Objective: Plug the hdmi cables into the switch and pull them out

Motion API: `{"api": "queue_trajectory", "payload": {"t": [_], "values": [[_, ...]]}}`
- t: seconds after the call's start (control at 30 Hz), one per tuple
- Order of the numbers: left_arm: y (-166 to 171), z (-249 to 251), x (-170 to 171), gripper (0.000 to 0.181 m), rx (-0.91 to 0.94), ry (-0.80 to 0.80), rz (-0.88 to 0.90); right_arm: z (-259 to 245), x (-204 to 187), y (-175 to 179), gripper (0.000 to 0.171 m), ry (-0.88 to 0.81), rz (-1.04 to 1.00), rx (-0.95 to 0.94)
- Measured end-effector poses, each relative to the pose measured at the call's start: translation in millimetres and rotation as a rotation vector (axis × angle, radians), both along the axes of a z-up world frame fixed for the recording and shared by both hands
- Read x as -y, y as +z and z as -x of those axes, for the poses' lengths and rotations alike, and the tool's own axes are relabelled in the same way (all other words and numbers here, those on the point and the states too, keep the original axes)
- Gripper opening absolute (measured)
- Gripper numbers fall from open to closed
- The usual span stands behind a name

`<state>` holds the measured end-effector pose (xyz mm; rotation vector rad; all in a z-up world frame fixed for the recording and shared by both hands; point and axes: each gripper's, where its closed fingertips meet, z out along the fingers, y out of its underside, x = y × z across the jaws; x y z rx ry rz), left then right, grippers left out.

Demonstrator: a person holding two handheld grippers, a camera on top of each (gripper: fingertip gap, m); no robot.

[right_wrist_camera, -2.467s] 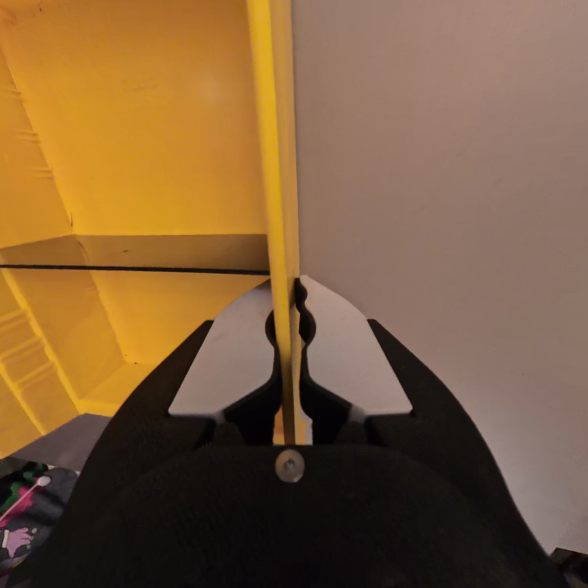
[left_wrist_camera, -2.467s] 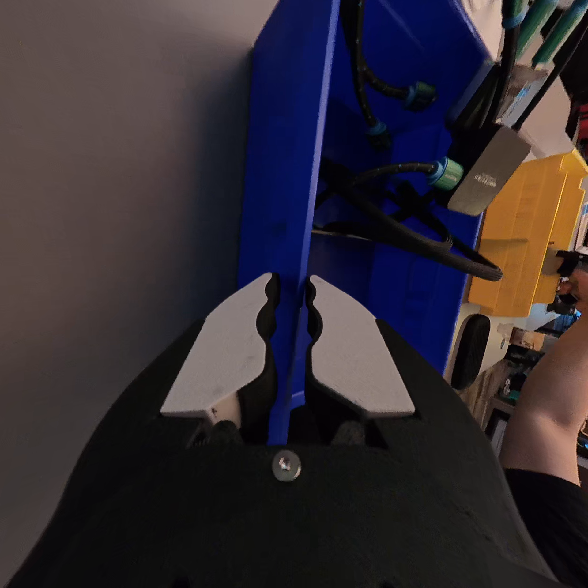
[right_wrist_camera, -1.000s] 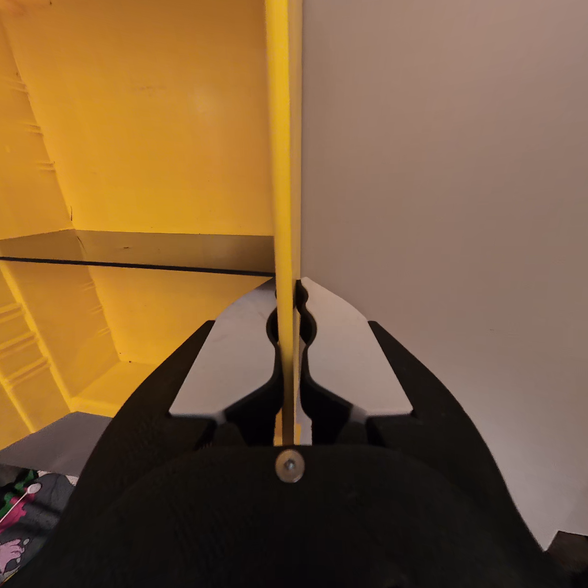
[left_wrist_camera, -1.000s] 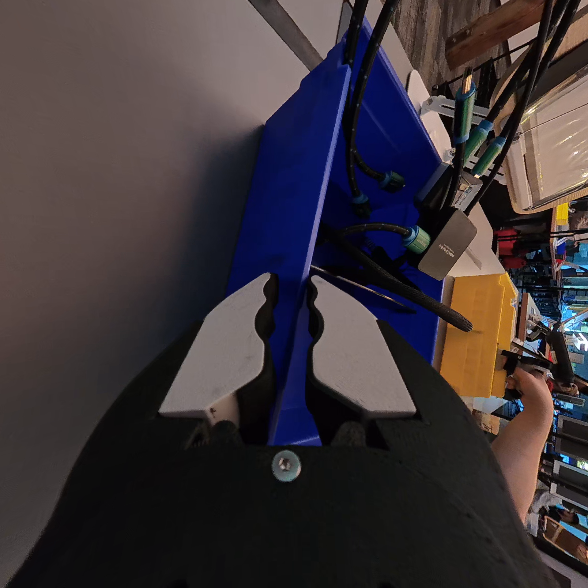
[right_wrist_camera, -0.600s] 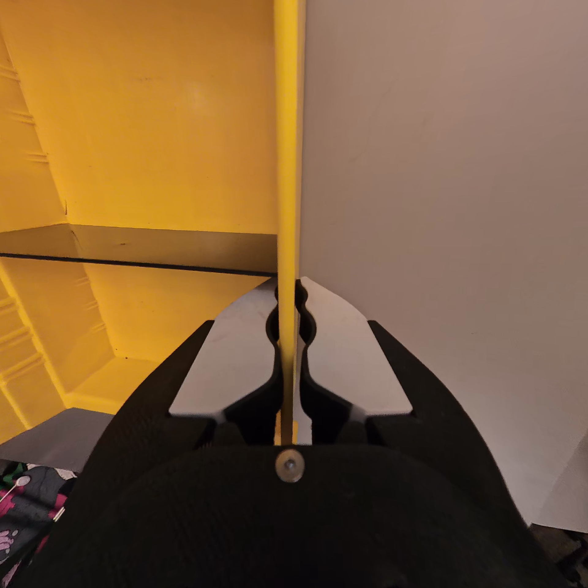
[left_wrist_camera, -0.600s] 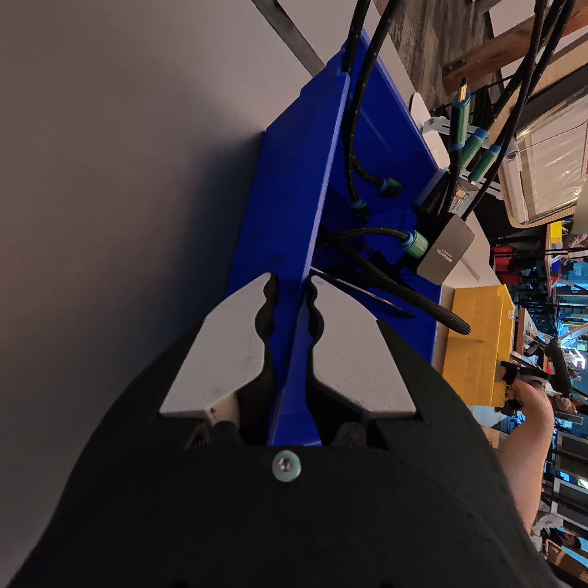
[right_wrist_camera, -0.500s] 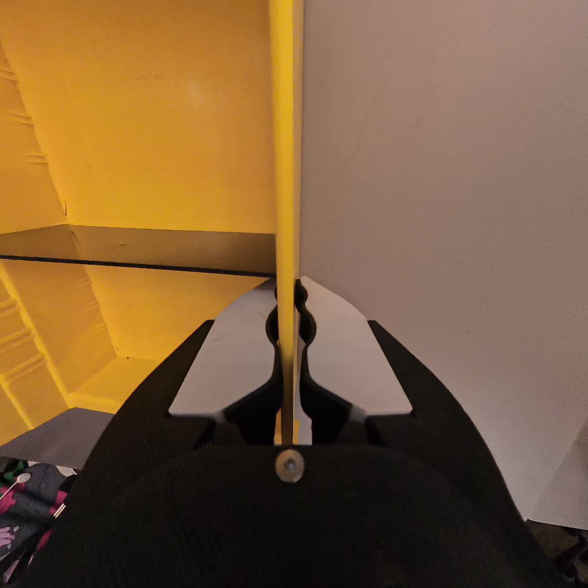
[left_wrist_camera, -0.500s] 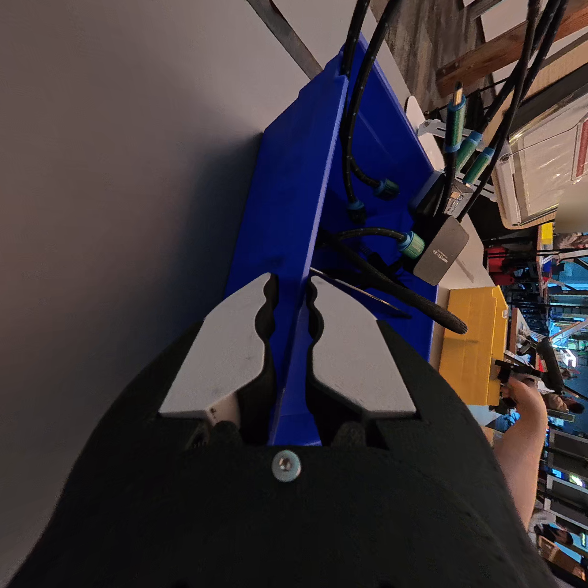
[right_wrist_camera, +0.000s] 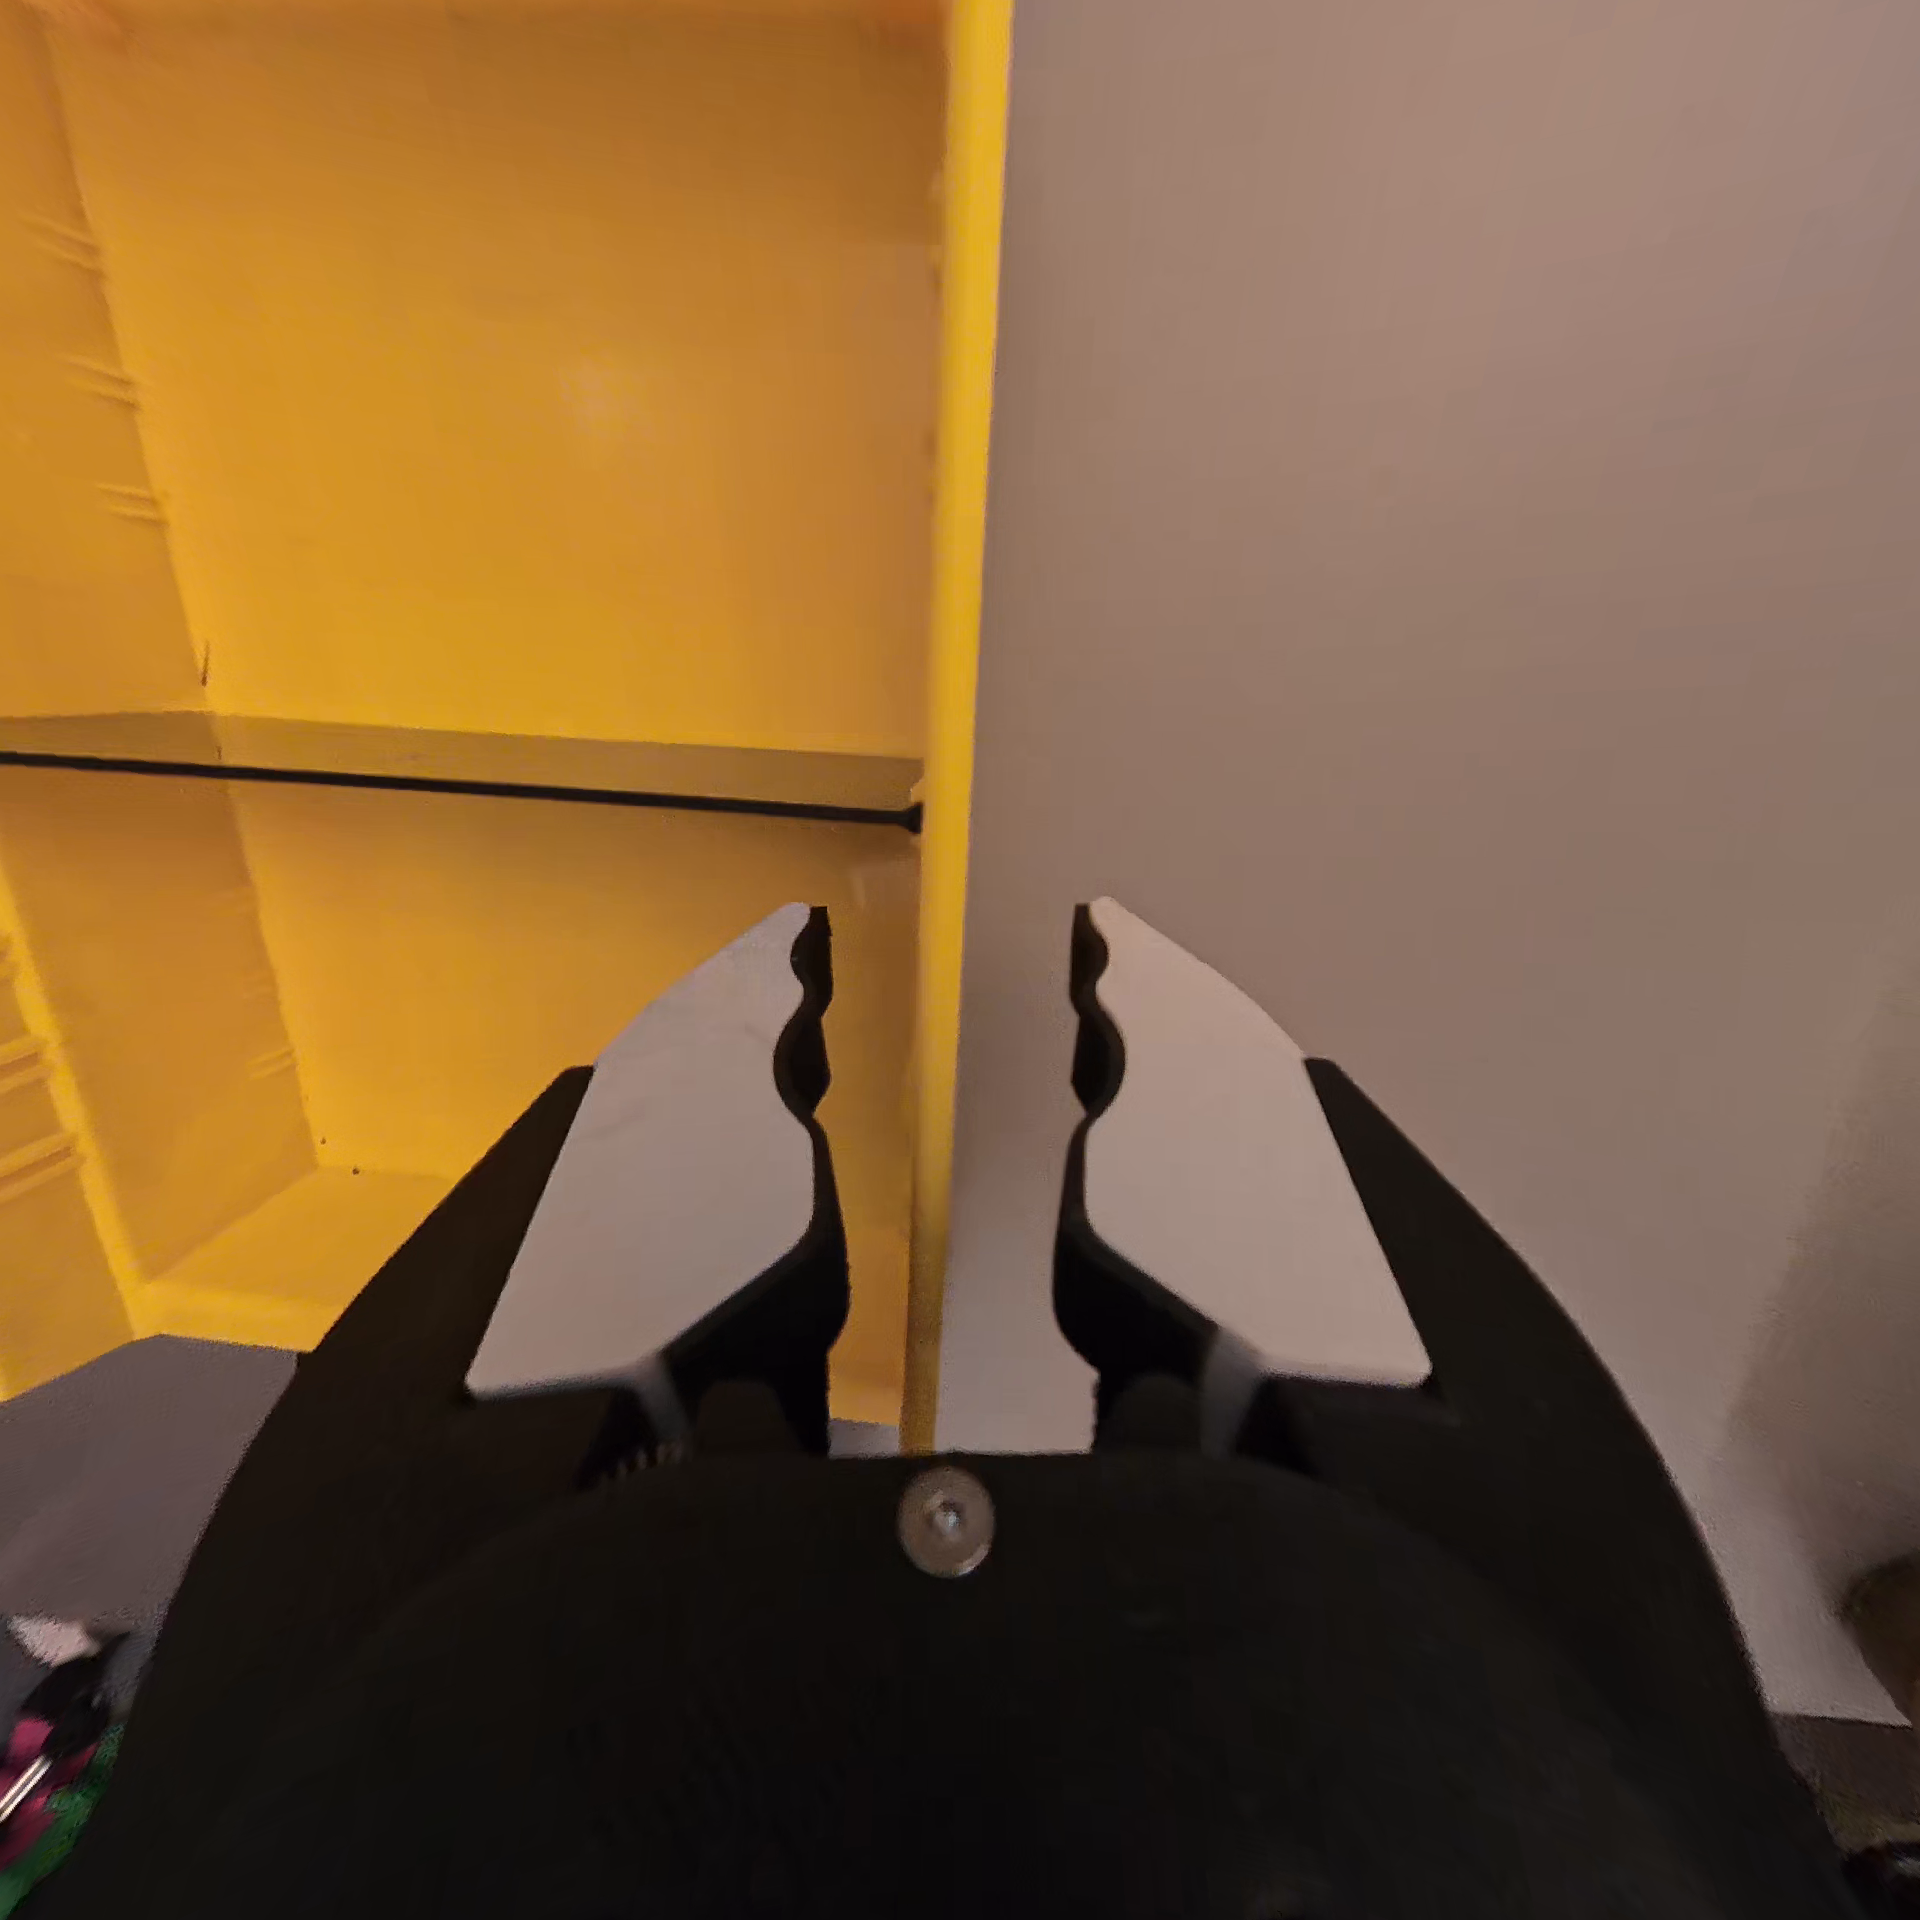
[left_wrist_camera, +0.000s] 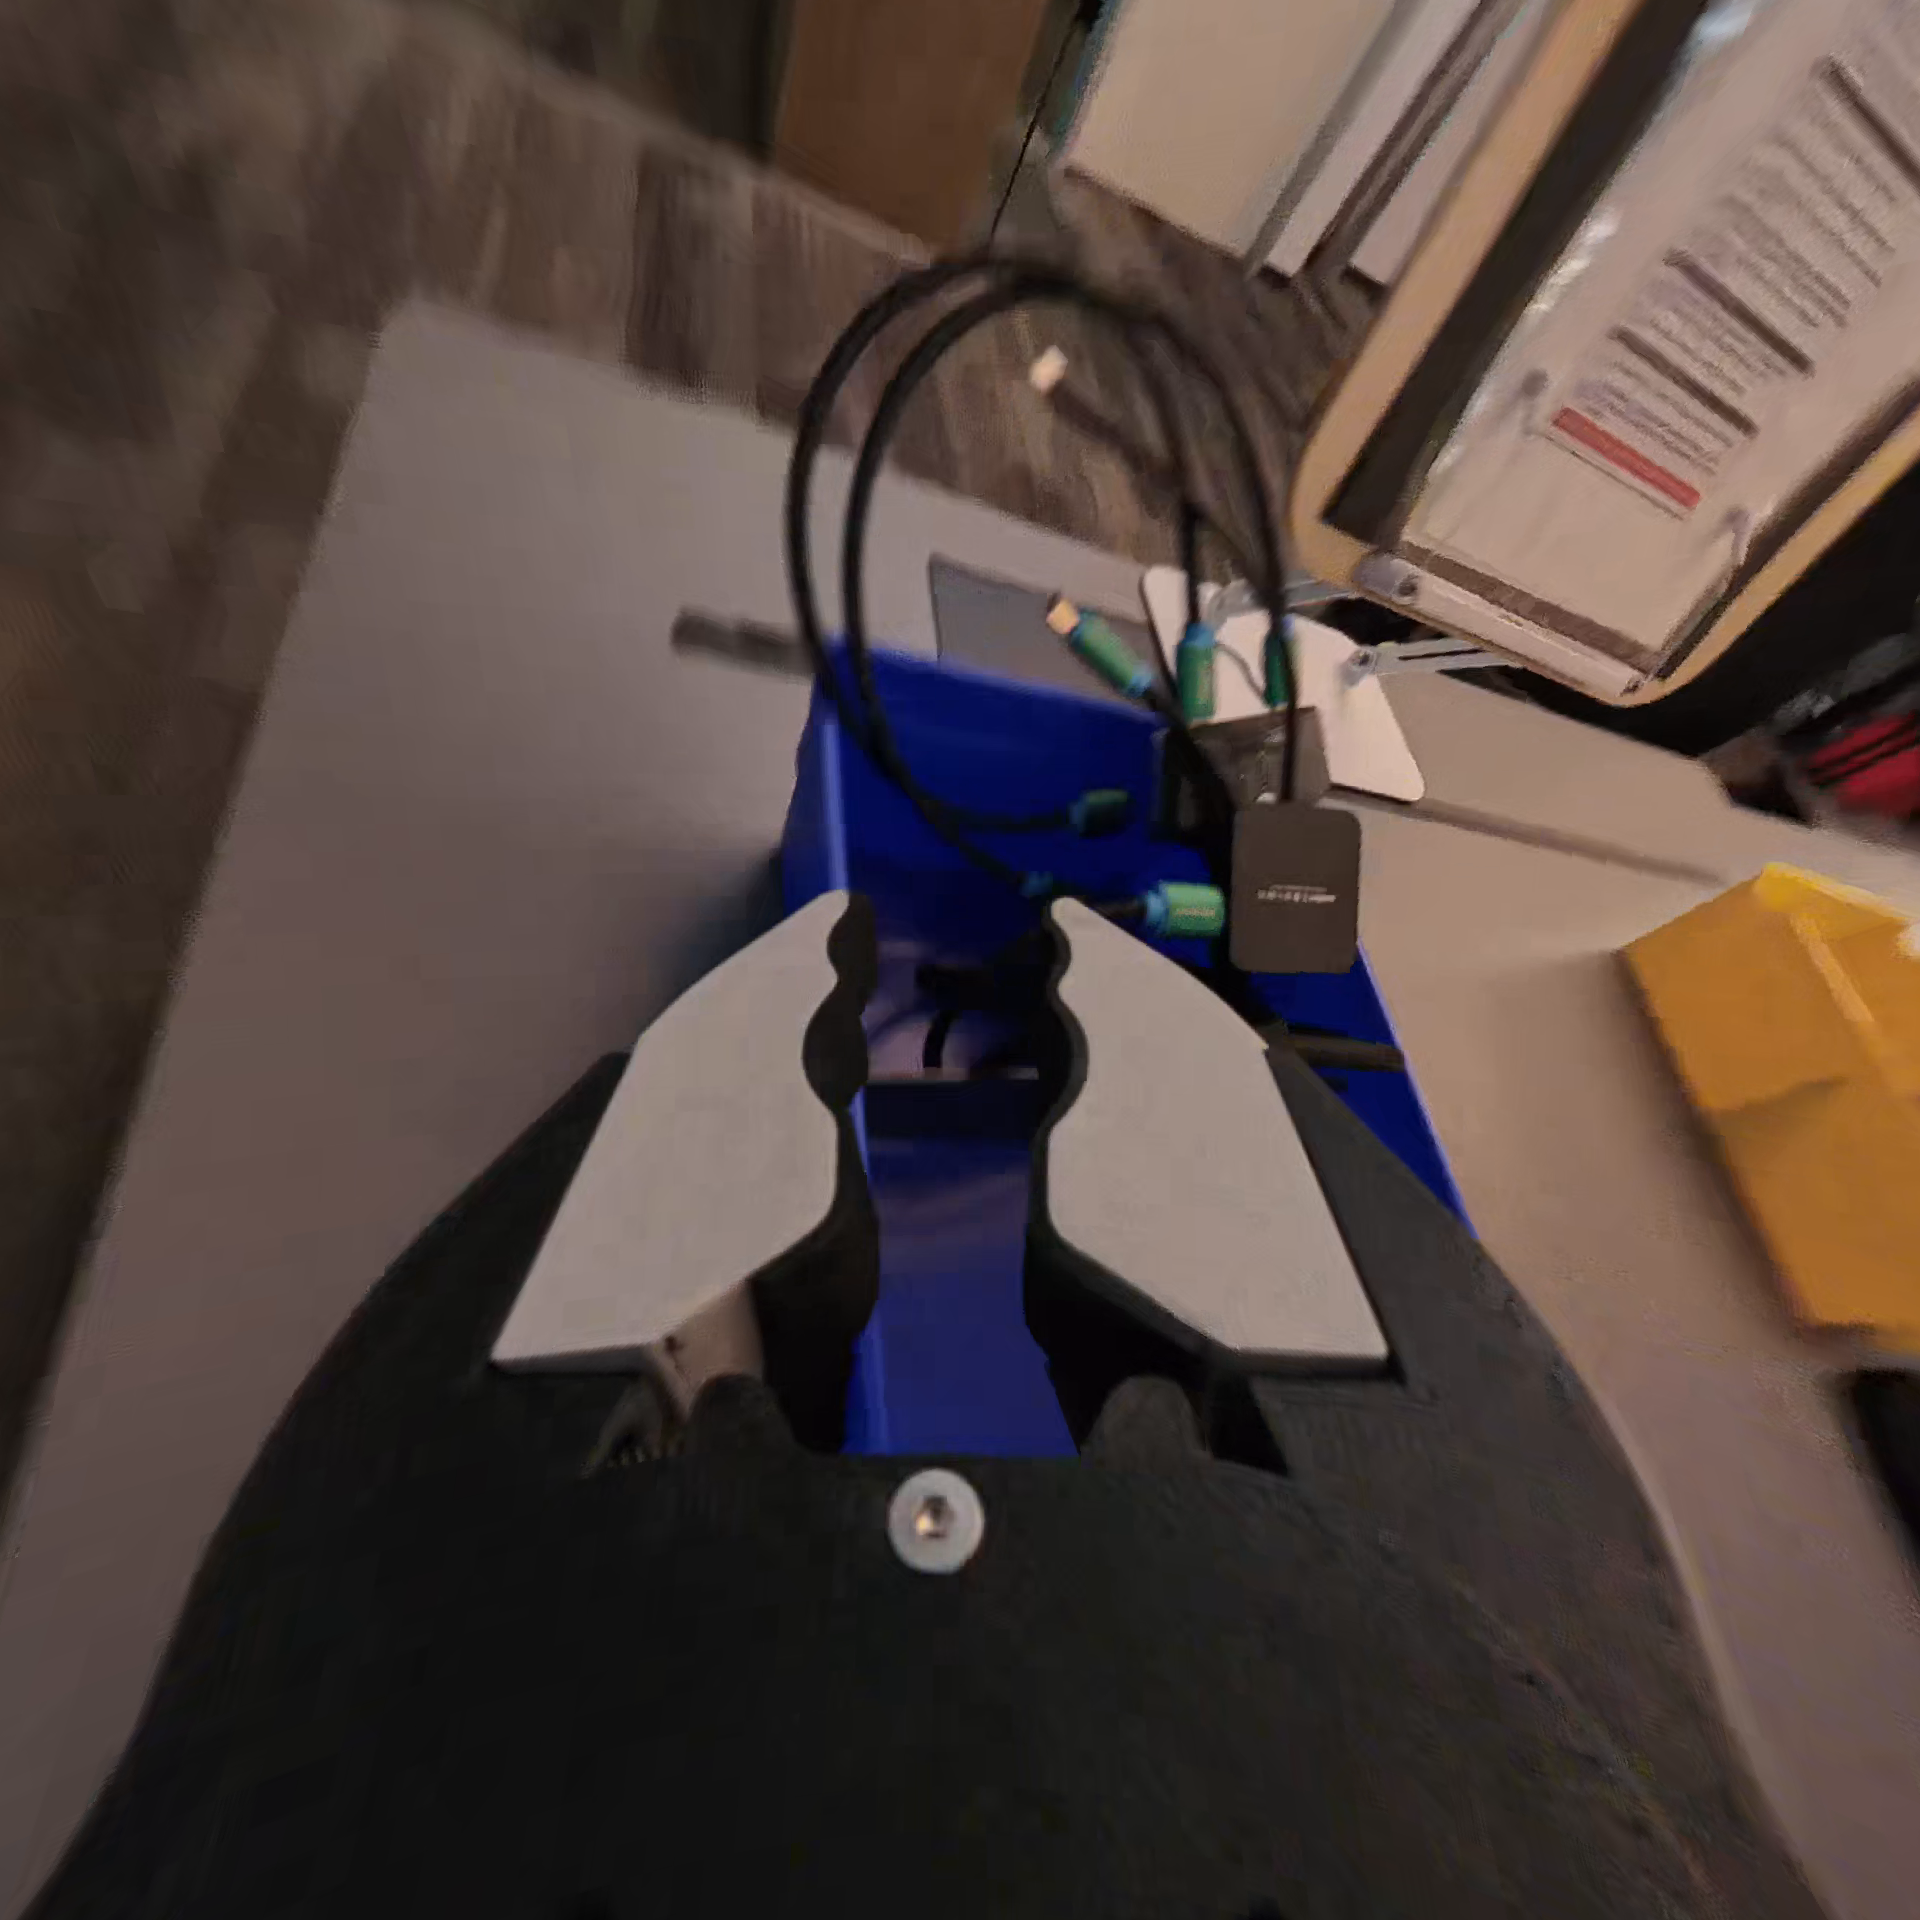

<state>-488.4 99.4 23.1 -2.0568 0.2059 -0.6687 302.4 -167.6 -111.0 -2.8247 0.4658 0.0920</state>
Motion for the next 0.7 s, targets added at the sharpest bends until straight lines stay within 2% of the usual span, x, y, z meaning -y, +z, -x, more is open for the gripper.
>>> {"api": "queue_trajectory", "payload": {"t": [0.07, 0.1, 0.13, 0.2, 0.3, 0.43, 0.7], "values": [[22, -24, -6, 0.037, -0.085, -0.059, -0.197, -5, -3, 17, 0.046, 0.002, -0.066, 0.052], [27, -38, -9, 0.05, -0.122, -0.085, -0.275, -7, -5, 27, 0.046, -0.006, -0.114, 0.073], [27, -53, -12, 0.056, -0.176, -0.117, -0.331, -6, -9, 38, 0.046, -0.013, -0.172, 0.083], [13, -75, -20, 0.056, -0.32, -0.171, -0.358, 0, -19, 62, 0.045, 0.002, -0.308, 0.096], [-18, -101, -19, 0.053, -0.476, -0.324, -0.267, 23, -31, 92, 0.045, 0.074, -0.455, 0.097], [-23, -124, -19, 0.057, -0.426, -0.513, -0.227, 66, -50, 117, 0.043, 0.226, -0.583, 0.051], [-29, -121, -41, 0.047, -0.302, -0.548, -0.14, 170, -95, 172, 0.04, 0.508, -0.808, -0.157]]}}
